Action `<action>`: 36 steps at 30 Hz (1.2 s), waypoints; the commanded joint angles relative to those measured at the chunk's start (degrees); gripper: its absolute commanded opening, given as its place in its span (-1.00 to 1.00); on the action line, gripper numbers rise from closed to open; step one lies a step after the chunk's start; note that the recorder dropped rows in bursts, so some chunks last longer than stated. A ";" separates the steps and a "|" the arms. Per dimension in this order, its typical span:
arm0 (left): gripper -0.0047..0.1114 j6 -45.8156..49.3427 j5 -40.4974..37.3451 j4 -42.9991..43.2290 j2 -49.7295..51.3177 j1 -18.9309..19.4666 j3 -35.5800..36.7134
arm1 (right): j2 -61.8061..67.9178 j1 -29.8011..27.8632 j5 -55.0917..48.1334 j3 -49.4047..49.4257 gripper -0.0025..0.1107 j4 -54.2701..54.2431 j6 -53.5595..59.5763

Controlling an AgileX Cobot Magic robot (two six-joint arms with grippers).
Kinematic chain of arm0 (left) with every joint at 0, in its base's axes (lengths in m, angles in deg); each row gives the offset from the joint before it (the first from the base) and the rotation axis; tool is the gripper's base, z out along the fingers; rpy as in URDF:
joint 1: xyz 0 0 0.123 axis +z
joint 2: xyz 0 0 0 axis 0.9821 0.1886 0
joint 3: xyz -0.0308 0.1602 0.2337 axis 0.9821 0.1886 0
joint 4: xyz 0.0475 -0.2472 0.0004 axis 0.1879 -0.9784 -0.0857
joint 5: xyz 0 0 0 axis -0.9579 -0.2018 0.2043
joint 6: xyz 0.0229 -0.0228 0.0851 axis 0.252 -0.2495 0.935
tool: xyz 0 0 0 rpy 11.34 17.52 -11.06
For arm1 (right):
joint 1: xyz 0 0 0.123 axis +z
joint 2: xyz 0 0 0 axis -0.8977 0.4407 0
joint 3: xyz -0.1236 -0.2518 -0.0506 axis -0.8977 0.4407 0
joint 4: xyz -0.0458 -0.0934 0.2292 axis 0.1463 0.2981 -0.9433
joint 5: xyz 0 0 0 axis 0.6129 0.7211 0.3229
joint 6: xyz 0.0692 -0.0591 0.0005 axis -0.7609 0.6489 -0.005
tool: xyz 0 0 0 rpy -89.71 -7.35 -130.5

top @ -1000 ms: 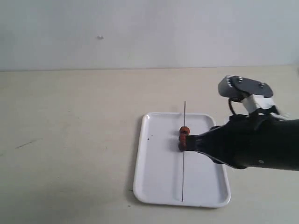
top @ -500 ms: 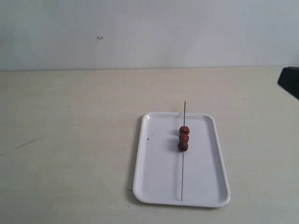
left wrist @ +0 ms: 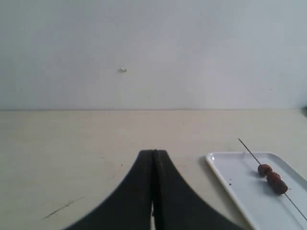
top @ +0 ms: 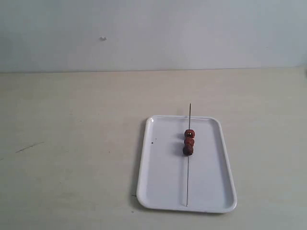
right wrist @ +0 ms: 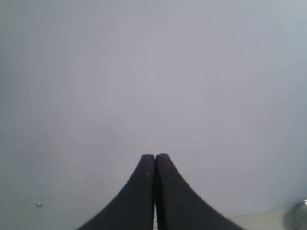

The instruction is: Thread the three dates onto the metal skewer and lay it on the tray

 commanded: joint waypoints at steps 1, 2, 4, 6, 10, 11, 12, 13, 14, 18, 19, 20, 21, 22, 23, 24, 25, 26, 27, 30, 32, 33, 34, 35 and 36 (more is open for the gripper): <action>-0.92 0.13 -0.35 0.09 -0.21 -0.02 0.02 | -0.29 -0.42 -0.45 0.43 -0.96 0.34 0.50; -0.92 0.13 -0.35 0.09 -0.21 -0.02 0.02 | -0.17 -0.42 -0.98 0.55 -0.96 1.39 0.37; -0.92 0.13 -0.35 0.09 -0.21 -0.02 0.02 | -0.17 -0.42 -1.11 1.37 -0.96 9.82 -6.56; -0.92 0.13 -0.35 0.09 -0.21 -0.02 0.02 | -0.17 -0.42 -1.36 2.61 -0.96 28.60 -23.82; -0.92 0.13 -0.35 0.09 -0.21 -0.02 0.02 | -0.17 -0.42 -2.53 6.23 -0.96 69.30 -64.53; -0.92 0.13 -0.35 0.09 -0.21 -0.02 0.02 | -0.17 -0.42 -3.17 7.17 -0.96 76.44 -71.47; -0.92 0.13 -0.35 0.09 -0.21 -0.02 0.02 | -0.17 -0.42 -3.99 8.36 -0.96 83.80 -77.99; -0.92 0.13 -0.35 0.09 -0.21 -0.02 0.02 | -0.17 -0.42 -4.52 9.86 -0.96 88.04 -81.94; -0.92 0.13 -0.35 0.09 -0.21 -0.02 0.02 | -0.60 -0.42 -4.83 12.13 -0.96 89.39 -82.28; -0.92 0.13 -0.35 0.09 -0.21 -0.02 0.02 | -3.90 -0.42 -4.83 16.28 -0.96 89.61 -81.47; -0.92 0.13 -0.35 0.09 -0.21 -0.02 0.02 | -4.65 -0.42 -4.97 16.91 -0.96 89.61 -81.47; -0.92 0.13 -0.35 0.09 -0.21 -0.02 0.02 | -5.58 -0.42 -5.06 17.52 -0.96 89.61 -81.47; -0.92 0.13 -0.35 0.09 -0.21 -0.02 0.02 | -7.23 -0.42 -6.20 18.34 -0.96 89.87 -80.67; -0.92 0.13 -0.35 0.09 -0.21 -0.02 0.02 | -8.33 -0.42 -7.60 18.56 -0.96 89.87 -79.64; -0.92 0.13 -0.35 0.09 -0.21 -0.02 0.02 | -10.07 -0.42 -11.68 18.81 -0.96 89.87 -77.98; -0.92 0.13 -0.35 0.09 -0.21 -0.02 0.02 | -11.09 -0.42 -13.61 19.07 -0.96 89.87 -77.37; -0.92 0.13 -0.35 0.09 -0.21 -0.02 0.02 | -12.76 -0.42 -17.61 19.19 -0.96 89.87 -76.79; -0.92 0.13 -0.35 0.09 -0.21 -0.02 0.02 | -12.76 -0.42 -20.19 19.19 -0.96 89.87 -76.79; -0.92 0.13 -0.35 0.09 -0.21 -0.02 0.02 | -12.76 -0.42 -21.52 19.19 -0.96 89.76 -76.91; -0.92 0.13 -0.35 0.09 -0.21 -0.02 0.02 | -12.76 -0.42 -21.52 19.19 -0.96 89.51 -77.00; -0.92 0.13 -0.35 0.09 -0.21 -0.02 0.02 | -12.76 -0.42 -21.52 19.19 -0.96 89.51 -77.00; -0.92 0.13 -0.35 0.09 -0.21 -0.02 0.02 | -12.76 -0.42 -21.52 19.19 -0.96 89.51 -77.00; -0.92 0.13 -0.35 0.09 -0.21 -0.02 0.02 | -12.76 -0.42 -21.52 19.19 -0.96 89.51 -77.00; -0.92 0.13 -0.35 0.09 -0.21 -0.02 0.02 | -12.76 -0.42 -21.52 19.19 -0.96 89.51 -77.00; -0.92 0.13 -0.35 0.09 -0.21 -0.02 0.02 | -12.76 -0.42 -21.52 19.19 -0.96 89.51 -77.00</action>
